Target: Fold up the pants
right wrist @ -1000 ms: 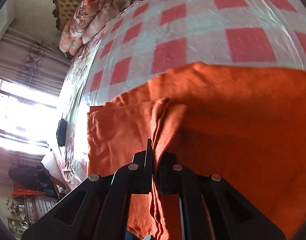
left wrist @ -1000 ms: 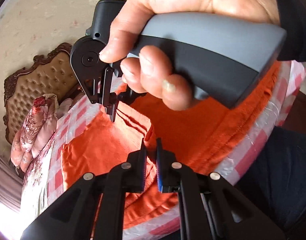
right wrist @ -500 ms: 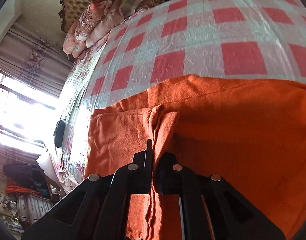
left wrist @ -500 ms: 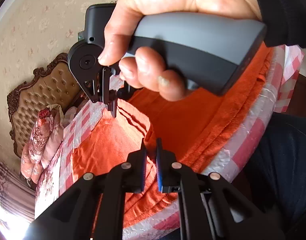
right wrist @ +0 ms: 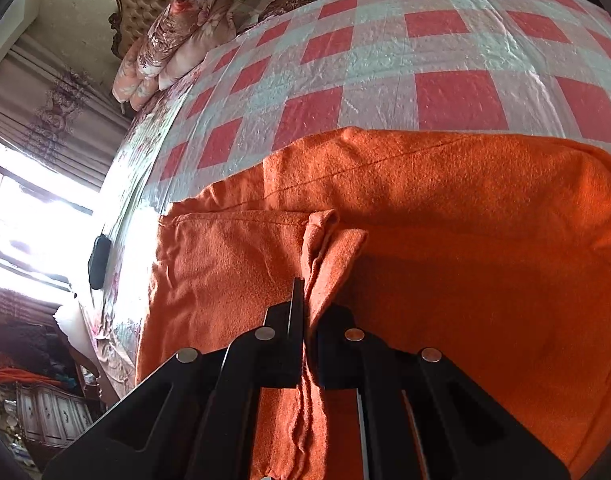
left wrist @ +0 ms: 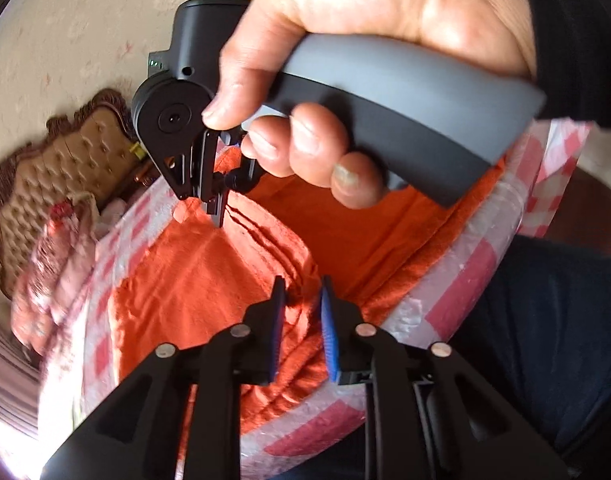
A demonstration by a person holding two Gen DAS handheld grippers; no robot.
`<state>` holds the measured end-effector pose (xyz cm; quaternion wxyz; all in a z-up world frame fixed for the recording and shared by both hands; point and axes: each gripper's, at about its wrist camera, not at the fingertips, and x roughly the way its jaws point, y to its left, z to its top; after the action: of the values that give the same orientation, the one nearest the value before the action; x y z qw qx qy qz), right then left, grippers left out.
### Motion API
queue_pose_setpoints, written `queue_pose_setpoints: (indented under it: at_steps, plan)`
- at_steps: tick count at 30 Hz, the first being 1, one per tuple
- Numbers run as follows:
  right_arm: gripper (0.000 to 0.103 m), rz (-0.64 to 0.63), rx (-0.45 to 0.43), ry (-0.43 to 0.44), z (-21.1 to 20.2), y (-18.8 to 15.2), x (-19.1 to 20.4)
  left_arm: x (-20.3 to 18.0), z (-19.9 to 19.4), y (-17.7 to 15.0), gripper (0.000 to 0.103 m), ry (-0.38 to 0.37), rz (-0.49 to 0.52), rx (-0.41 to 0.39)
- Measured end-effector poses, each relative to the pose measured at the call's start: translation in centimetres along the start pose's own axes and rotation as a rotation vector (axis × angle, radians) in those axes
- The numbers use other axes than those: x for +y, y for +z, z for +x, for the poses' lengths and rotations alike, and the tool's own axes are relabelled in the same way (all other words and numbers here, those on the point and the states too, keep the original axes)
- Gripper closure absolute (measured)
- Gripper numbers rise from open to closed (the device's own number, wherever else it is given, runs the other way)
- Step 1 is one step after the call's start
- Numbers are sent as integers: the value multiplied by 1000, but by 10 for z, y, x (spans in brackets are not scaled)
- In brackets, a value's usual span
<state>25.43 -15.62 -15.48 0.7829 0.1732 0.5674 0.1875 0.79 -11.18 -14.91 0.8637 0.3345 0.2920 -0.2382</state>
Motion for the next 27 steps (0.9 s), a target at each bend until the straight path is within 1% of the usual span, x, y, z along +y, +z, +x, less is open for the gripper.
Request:
queue_pose_setpoints:
  at_steps: [1,2,3,4,6,7,9,10,11,12,13,14,15,16,17,18,19,21,22,23,25,26,27]
  plan:
    - [96,-12,-5,-13,-1,-1,2,3,-3,1,68,-14,-15,-10]
    - [96,-21,-8,-22,-1,-2,4,8,-7,1,52,-30,-41,-28]
    - [96,-39,-11,-39,-1,-3,7,14,-13,1,46,-48,-74,-44]
    - [96,-57,-13,-55,0,-3,10,19,-19,0,42,-70,-112,-57]
    - [96,-72,-15,-77,1,-5,13,38,-34,-6,42,-106,-212,-78]
    - [96,-77,-22,-92,0,-6,14,47,-42,-10,42,-103,-255,-92]
    - [96,-93,-38,-119,-5,-9,16,75,-63,-21,42,-67,-391,-127]
    - [96,-103,-50,-138,-8,-10,18,97,-70,-33,42,-45,-492,-134]
    - [94,-108,-56,-151,-10,-11,18,119,-72,-46,47,-17,-594,-123]
    - [90,-112,-63,-173,-13,-13,19,142,-69,-62,51,1,-693,-95]
    - [90,-114,-81,-207,-19,-15,20,156,-66,-75,60,16,-751,-63]
    - [88,-113,-103,-236,-25,-17,22,166,-64,-87,76,49,-784,-23]
    - [85,-117,-138,-273,-36,-22,24,174,-62,-96,85,84,-793,21]
    - [85,-127,-173,-292,-48,-27,28,183,-61,-106,94,96,-809,66]
    - [85,-132,-197,-299,-55,-31,30,191,-60,-111,95,83,-826,85]
    - [85,-144,-222,-300,-62,-38,36,195,-56,-112,96,55,-829,97]
    - [85,-171,-226,-285,-64,-45,44,204,-51,-112,98,38,-826,94]
    - [85,-235,-224,-238,-58,-59,64,211,-42,-106,98,16,-821,82]
    - [85,-261,-224,-221,-54,-65,72,206,-35,-101,98,-11,-814,86]
    - [85,-296,-210,-221,-44,-72,82,203,-26,-99,98,-36,-813,103]
    - [85,-317,-148,-256,-22,-80,91,196,-11,-103,98,-73,-820,141]
    - [85,-315,-133,-267,-17,-82,90,190,-2,-110,98,-65,-818,183]
    - [85,-311,-114,-295,-11,-83,88,191,5,-117,97,-62,-831,202]
